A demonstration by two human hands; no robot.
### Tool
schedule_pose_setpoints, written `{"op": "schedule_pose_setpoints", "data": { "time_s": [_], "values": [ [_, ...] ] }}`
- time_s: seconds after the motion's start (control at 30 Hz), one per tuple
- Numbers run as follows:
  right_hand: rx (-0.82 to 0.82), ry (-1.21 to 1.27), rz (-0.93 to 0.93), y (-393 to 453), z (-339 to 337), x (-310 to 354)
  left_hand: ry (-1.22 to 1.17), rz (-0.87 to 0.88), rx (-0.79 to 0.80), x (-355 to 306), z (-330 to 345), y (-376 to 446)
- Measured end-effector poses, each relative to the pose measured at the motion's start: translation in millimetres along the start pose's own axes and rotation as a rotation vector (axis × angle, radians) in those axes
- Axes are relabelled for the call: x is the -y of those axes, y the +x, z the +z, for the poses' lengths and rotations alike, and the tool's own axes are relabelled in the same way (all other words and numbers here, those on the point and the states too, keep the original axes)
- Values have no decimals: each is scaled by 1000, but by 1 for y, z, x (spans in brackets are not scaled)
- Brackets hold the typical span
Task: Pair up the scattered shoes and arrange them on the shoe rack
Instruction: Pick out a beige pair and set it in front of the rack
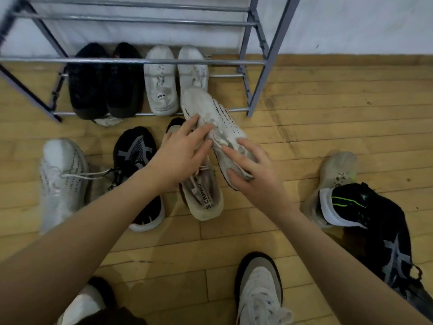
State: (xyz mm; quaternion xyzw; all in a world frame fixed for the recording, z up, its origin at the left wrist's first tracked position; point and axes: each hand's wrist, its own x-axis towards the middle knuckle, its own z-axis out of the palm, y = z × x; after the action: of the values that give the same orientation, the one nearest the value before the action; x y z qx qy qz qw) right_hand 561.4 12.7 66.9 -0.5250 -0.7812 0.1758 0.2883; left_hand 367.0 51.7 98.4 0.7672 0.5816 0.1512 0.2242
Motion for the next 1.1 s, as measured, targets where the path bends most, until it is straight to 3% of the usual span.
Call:
{"op": "schedule_pose_setpoints", "data": {
  "time_s": [0.3, 0.53, 0.7, 0.87, 1.1],
  "values": [
    [103, 38, -188, 32, 88, 95, 84, -286, -71, 89, -52, -92],
    [189, 44, -151, 23, 139, 125, 159, -376, -40, 143, -48, -135],
    [236, 133, 1, 32, 142, 131, 117, -500, -122, 166, -46, -150],
    [301, 183, -84, 26, 133, 127, 119, -527, -179, 164, -27, -179],
    [333, 14, -83, 18, 129, 119, 245, -599, -185, 162, 14, -213]
  ]
}}
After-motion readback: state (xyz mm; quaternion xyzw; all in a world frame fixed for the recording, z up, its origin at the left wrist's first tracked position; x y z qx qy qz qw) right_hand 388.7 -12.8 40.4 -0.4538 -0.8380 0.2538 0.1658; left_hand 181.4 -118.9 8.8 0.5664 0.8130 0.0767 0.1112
